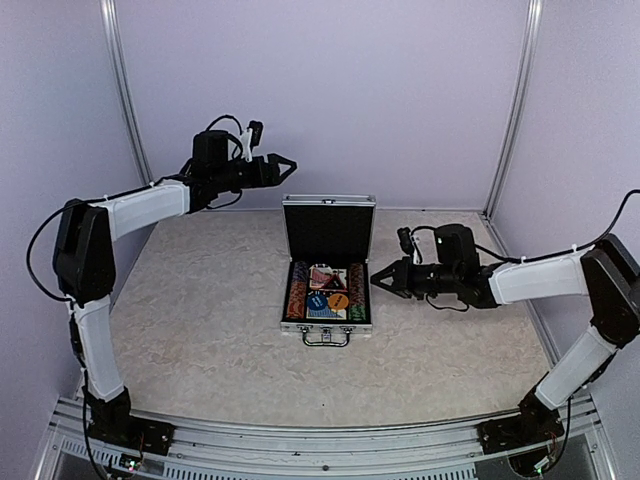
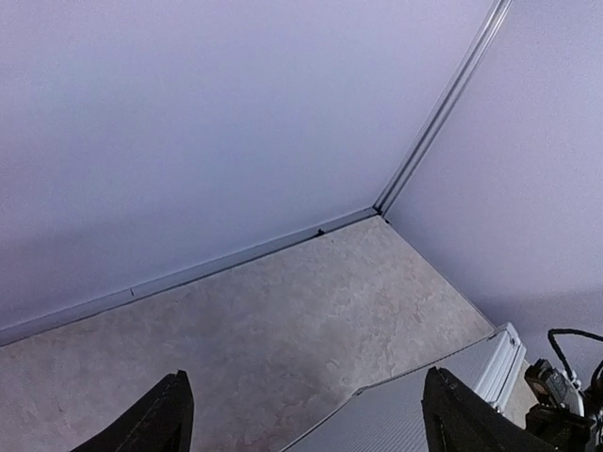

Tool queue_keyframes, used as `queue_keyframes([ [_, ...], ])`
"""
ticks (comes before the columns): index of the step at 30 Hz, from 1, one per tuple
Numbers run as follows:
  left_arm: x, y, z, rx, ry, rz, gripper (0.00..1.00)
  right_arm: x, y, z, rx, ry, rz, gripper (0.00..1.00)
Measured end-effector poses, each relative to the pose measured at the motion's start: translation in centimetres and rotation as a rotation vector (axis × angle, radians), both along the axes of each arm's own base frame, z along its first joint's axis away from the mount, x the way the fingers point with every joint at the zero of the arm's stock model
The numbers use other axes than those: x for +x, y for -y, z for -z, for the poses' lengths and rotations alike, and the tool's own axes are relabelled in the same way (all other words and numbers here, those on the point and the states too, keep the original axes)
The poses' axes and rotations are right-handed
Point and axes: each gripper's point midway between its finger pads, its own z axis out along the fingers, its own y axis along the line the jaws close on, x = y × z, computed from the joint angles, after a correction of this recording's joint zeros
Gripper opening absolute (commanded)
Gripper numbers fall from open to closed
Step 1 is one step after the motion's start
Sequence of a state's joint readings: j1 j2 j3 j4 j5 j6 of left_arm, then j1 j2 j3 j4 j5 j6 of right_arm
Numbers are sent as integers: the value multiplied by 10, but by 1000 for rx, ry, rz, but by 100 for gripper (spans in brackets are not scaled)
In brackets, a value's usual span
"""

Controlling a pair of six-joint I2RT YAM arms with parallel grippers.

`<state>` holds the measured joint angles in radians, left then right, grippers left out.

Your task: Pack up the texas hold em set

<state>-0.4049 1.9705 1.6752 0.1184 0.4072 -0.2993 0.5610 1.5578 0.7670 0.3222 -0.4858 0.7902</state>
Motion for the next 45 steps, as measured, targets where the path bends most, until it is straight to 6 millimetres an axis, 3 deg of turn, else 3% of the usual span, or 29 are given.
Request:
queue_keyframes([
  [2, 1, 9, 22, 2, -41, 47, 76, -2, 0, 10, 45, -40, -17, 2],
  [5, -3, 18, 39, 6, -69, 109, 73, -4, -2, 28, 108, -117, -46, 0],
  [13, -15, 37, 19, 29, -3, 222, 58, -8, -14, 56, 225, -242, -107, 0],
  [21, -33, 51, 45, 96, -59, 281, 49, -7, -16, 60, 282, -260, -120, 0],
  [28, -45, 53, 50, 103, -66, 302, 48, -9, -9, 66, 286, -272, -103, 0],
  [35, -59, 51, 52, 110, -81, 317, 46, -13, -3, 87, 274, -312, -85, 0],
  [40, -71, 49, 56, 111, -100, 329, 50, -14, 0, 88, 280, -309, -81, 0],
  [45, -79, 45, 59, 104, -133, 325, 65, -15, 1, 89, 285, -309, -80, 0],
])
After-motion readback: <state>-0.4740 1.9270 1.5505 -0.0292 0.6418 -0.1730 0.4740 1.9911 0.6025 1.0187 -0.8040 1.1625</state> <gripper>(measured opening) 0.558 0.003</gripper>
